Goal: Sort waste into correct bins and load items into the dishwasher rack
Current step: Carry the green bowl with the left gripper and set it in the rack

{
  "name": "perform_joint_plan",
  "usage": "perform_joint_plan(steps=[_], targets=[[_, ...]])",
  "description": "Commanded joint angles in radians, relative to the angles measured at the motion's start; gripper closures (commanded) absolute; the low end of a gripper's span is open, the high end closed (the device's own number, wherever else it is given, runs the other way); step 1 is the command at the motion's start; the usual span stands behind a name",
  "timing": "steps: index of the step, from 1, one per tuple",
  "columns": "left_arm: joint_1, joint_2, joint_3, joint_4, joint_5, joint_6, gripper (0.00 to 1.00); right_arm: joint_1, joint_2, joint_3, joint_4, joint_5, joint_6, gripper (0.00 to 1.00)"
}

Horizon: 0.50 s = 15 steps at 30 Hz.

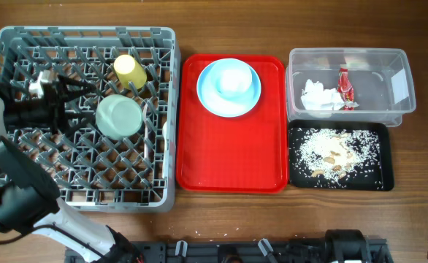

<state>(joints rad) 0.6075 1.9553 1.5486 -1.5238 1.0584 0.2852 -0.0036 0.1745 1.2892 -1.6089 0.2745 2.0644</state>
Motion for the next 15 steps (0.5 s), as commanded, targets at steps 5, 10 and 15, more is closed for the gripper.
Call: perform_joint_plan(steps=[5,10,15], targets=[[-0.172,-0.275,0.039,0.061,-0.156,-0.069,0.0,-0.005,-0.01,-0.002,0.002,0.018,0.007,0.0],[-0.412,-0.244,0.014,0.098,-0.324,-0.132,0.96,-0.005,-0.01,-0.002,0.002,0.018,0.007,0.0],[-0.534,-0.211,-0.045,0.224,-0.814,-0.512,0.96,-0.005,-0.01,-0.002,0.002,0.018,0.007,0.0]])
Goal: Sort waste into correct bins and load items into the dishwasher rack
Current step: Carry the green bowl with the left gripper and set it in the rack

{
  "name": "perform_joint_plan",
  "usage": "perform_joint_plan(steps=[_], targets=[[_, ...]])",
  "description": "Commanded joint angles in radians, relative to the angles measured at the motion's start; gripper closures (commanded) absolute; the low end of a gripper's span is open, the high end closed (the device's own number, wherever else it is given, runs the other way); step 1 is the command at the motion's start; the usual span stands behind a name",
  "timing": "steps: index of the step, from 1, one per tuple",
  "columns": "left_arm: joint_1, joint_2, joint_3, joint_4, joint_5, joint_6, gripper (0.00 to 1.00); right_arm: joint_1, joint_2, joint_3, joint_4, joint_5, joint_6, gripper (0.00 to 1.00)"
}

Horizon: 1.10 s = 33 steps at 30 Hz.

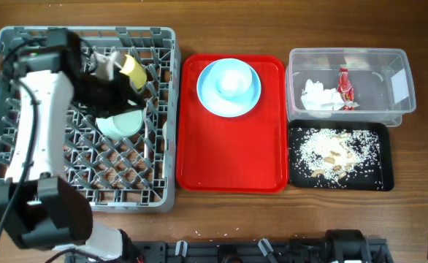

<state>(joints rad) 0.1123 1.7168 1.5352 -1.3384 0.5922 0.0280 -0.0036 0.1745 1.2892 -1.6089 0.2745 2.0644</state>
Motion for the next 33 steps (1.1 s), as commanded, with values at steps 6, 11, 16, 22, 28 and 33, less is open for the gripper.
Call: perform_joint_plan(steps=[6,11,16,22,28,33], targets=[[-0.014,0.032,-0.032,0.1,-0.564,-0.354,0.96,-0.005,-0.01,-0.002,0.002,0.018,0.007,0.0],[0.034,0.032,-0.032,0.13,-0.561,-0.354,0.96,-0.005,-0.01,-0.002,0.002,0.018,0.007,0.0],[0.054,0.01,-0.028,0.114,-0.42,-0.33,0.96,-0.005,-0.01,-0.002,0.002,0.018,0.007,0.0],[-0.052,-0.07,-0.032,0.063,-0.349,-0.301,0.96,-0.005,-0.01,-0.002,0.002,0.018,0.008,0.0],[-0.102,-0.026,-0.213,0.22,-0.487,-0.359,0.96,-0.005,-0.01,-0.002,0.002,0.018,0.007,0.0],[-0.006,-0.032,-0.208,0.241,-0.541,-0.381,0.96,-0.005,-0.01,-0.002,0.002,0.018,0.008,0.0]])
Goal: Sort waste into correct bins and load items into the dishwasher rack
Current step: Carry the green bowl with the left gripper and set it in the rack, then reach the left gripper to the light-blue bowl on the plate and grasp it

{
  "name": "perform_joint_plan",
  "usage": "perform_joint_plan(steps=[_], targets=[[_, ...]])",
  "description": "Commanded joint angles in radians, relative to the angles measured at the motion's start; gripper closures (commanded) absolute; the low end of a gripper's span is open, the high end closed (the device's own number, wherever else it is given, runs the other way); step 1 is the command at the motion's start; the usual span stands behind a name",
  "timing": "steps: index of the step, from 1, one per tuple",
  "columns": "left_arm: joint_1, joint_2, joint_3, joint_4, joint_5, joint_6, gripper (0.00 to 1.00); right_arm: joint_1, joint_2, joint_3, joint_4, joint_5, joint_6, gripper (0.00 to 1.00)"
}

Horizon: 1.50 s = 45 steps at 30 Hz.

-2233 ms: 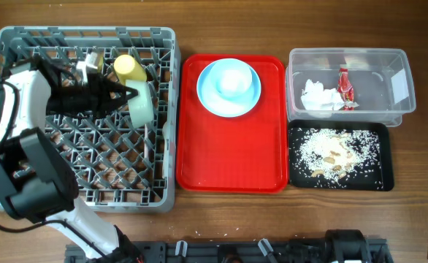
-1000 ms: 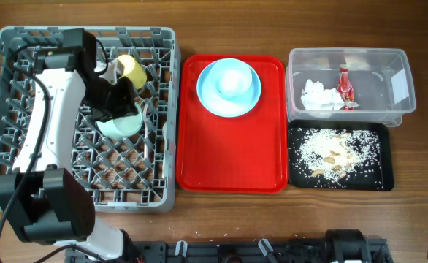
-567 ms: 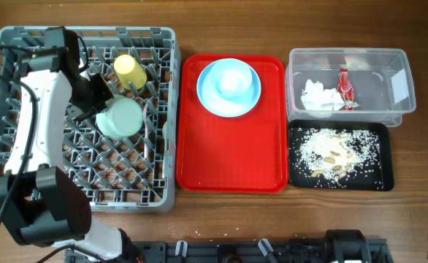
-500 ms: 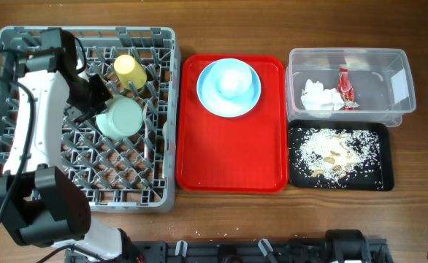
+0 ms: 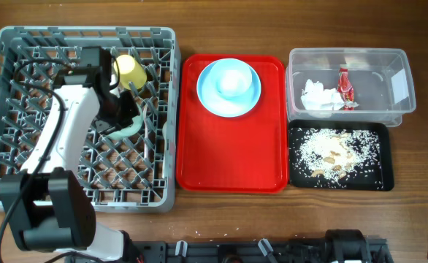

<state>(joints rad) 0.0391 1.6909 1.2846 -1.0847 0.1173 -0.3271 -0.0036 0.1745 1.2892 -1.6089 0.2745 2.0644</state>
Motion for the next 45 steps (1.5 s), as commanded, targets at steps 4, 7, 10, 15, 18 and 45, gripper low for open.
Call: perform_joint_plan(steps=[4,7,10,15,18,45], targets=[[0.198,-0.032,0.211,-0.116,-0.056,-0.04,0.96,-0.005,-0.01,-0.002,0.002,0.018,0.007,0.0],[0.214,-0.059,0.261,-0.135,0.058,-0.051,0.96,-0.005,-0.01,-0.002,0.002,0.018,0.007,0.0],[0.159,-0.105,0.264,-0.113,0.19,-0.047,0.93,-0.005,-0.01,-0.002,0.002,0.018,0.007,0.0],[-0.138,-0.127,0.264,0.069,0.203,-0.017,0.7,-0.005,-0.01,-0.002,0.002,0.018,0.007,0.0],[-0.35,-0.099,0.264,0.226,0.092,-0.017,0.62,-0.005,-0.01,-0.002,0.002,0.018,0.007,0.0],[-0.711,0.229,0.291,0.52,-0.201,0.077,0.96,-0.005,-0.01,-0.002,0.002,0.018,0.007,0.0]])
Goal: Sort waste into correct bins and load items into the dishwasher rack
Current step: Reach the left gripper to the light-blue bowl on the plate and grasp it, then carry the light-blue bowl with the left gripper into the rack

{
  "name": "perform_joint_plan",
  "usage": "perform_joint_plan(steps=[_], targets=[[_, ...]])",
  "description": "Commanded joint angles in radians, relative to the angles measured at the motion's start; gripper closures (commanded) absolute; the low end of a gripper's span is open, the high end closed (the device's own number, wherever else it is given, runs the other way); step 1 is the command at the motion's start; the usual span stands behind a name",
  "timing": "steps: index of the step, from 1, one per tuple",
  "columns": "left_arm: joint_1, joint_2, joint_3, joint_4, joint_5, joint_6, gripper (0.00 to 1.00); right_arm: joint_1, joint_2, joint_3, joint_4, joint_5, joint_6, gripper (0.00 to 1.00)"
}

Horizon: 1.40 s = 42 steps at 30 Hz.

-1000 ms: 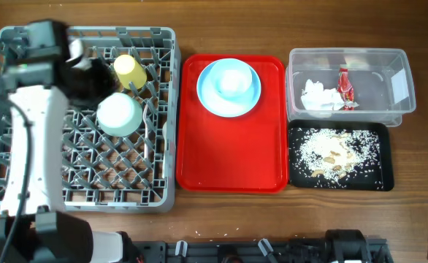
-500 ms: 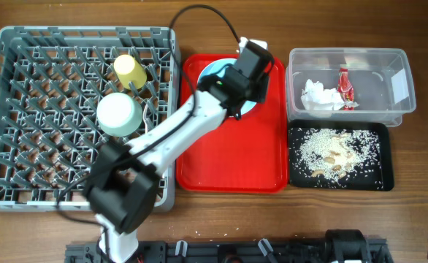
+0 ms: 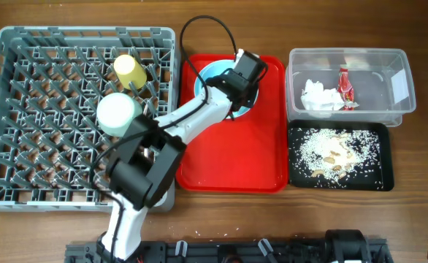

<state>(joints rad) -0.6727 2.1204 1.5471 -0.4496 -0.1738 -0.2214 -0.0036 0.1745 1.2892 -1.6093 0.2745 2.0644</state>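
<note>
My left arm reaches from the front left across to the red tray [image 3: 228, 161]. The left gripper [image 3: 237, 86] hangs over the light-blue plate and bowl [image 3: 208, 82] at the tray's far end. Its fingers are hidden under the wrist, so I cannot tell whether they are open or shut. In the grey dishwasher rack [image 3: 24, 146] a pale green cup [image 3: 117, 113] stands right of the middle. A yellow cup [image 3: 130, 69] lies behind it. The right gripper is out of view.
A clear plastic bin [image 3: 378, 91] at the far right holds white tissue [image 3: 318, 96] and a red wrapper [image 3: 345, 84]. In front of it a black tray [image 3: 375, 172] holds rice-like food scraps. The arm's cable loops above the tray's far edge.
The left gripper was down at the pale green cup in the rack. It is now off the cup and over the blue plate and bowl on the red tray. The cup stays in the rack.
The left arm first lay over the rack's left side, gripper pointing at the green cup. Then it hung over the rack's far part beside both cups, then sat on the green cup. The cup now stands free, and the gripper is over the tray.
</note>
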Motion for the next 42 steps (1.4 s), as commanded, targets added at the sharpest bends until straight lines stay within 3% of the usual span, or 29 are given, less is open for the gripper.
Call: perform_joint_plan(steps=[1,5,9,14,16,21,27,31,34,35,37,38,42], targets=[[0.0,-0.283,0.036,-0.189,0.137,-0.048,0.96,-0.005,-0.01,-0.002,0.002,0.018,0.007,0.0],[0.039,-0.611,0.038,-0.491,0.299,-0.101,0.96,-0.005,-0.01,-0.002,0.002,0.018,0.007,0.0],[0.221,-0.836,0.038,-0.77,0.501,-0.084,0.96,-0.005,-0.01,-0.002,0.002,0.018,0.007,0.0],[0.558,-0.87,-0.035,-1.014,0.96,0.194,0.96,-0.005,-0.01,-0.002,0.002,0.018,0.007,0.0],[0.694,-0.863,-0.163,-1.029,1.091,0.298,0.96,-0.005,-0.01,-0.002,0.002,0.018,0.007,0.0],[0.975,-0.826,-0.475,-0.979,1.255,0.462,0.96,-0.005,-0.01,-0.002,0.002,0.018,0.007,0.0],[1.203,-0.642,-0.656,-0.97,1.265,0.681,0.96,-0.005,-0.01,-0.002,0.002,0.018,0.008,0.0],[1.35,-0.558,-0.656,-0.894,1.235,0.685,0.96,-0.005,-0.01,-0.002,0.002,0.018,0.007,0.0],[1.453,-0.557,-0.653,-0.824,1.235,0.621,0.95,-0.005,-0.01,-0.002,0.002,0.018,0.007,0.0],[1.484,-0.557,-0.637,-0.813,1.235,0.575,0.83,-0.005,-0.01,-0.002,0.002,0.018,0.007,0.0],[1.508,-0.557,-0.593,-0.826,1.236,0.532,0.43,-0.005,-0.01,-0.002,0.002,0.018,0.007,0.0],[1.511,-0.557,-0.558,-0.845,1.236,0.519,0.0,-0.005,-0.01,-0.002,0.002,0.018,0.007,0.0],[1.509,-0.575,-0.36,-0.994,1.235,0.52,0.0,-0.005,-0.01,-0.002,0.002,0.018,0.007,0.0]])
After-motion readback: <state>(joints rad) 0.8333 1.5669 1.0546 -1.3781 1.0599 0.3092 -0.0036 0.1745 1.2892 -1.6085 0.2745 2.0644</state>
